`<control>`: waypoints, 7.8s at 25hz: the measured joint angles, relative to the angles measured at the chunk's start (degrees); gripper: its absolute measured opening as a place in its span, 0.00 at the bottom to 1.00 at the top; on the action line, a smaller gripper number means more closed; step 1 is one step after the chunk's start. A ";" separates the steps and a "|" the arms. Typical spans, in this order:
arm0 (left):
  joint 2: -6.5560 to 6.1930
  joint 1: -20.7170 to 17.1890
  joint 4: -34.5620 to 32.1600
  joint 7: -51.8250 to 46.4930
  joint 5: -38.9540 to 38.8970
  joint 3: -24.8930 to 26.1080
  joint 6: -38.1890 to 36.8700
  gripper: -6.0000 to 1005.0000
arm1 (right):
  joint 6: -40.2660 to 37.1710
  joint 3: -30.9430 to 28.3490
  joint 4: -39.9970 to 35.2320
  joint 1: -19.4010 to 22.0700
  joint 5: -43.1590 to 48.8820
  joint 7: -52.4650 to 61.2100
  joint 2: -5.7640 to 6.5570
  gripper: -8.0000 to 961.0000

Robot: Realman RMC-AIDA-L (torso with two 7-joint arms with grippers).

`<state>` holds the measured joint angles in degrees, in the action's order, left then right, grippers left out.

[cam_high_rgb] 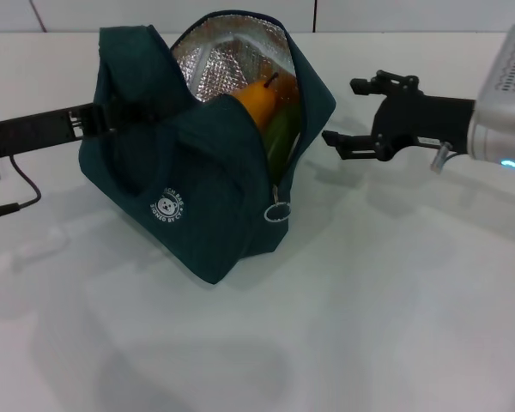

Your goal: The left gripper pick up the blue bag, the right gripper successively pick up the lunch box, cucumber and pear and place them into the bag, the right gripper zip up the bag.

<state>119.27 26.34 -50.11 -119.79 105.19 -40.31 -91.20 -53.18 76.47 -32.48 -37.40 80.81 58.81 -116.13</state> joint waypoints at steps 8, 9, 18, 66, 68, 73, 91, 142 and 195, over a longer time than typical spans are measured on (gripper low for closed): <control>0.00 -0.53 -0.26 0.00 0.02 0.24 -0.13 0.07 | 0.32 2.30 3.33 -4.58 -1.48 -0.50 -0.06 0.86; 0.00 -0.53 -0.26 0.00 0.02 0.23 -0.15 0.07 | 0.49 3.16 3.38 -4.75 -2.29 -0.68 -0.06 0.85; 0.00 -0.40 -0.27 -0.01 0.02 0.24 -0.29 0.07 | 3.00 8.16 2.98 -6.17 -5.45 -1.79 -0.06 0.82; 0.24 2.96 3.30 0.35 -1.72 -2.61 -2.06 0.07 | 8.19 19.40 -45.48 30.01 -9.96 -18.52 1.23 0.08; 0.26 3.39 4.11 0.74 -2.20 -3.06 -2.05 0.07 | 5.98 18.94 -47.56 32.78 -9.39 -19.50 1.21 0.08; 0.37 4.59 6.14 1.88 -3.24 -6.29 -1.49 0.07 | -0.25 16.09 -49.75 37.40 -7.93 -19.80 1.11 0.07; 0.61 11.81 13.99 4.68 -9.06 -18.48 5.17 0.07 | -8.78 4.13 -51.67 44.96 -6.57 -19.47 0.32 0.06; 0.40 2.74 17.52 9.63 -14.06 -18.58 4.62 0.08 | -19.79 -0.38 -44.94 41.36 -9.83 -6.49 0.50 0.07; 0.59 1.71 17.77 11.17 -16.08 -18.86 4.92 0.08 | -40.03 -11.28 -2.06 25.34 6.38 -6.24 0.71 0.59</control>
<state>119.85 28.05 -32.34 -108.62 89.11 -59.17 -86.27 -93.22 65.19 -34.54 -12.06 87.19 52.57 -115.42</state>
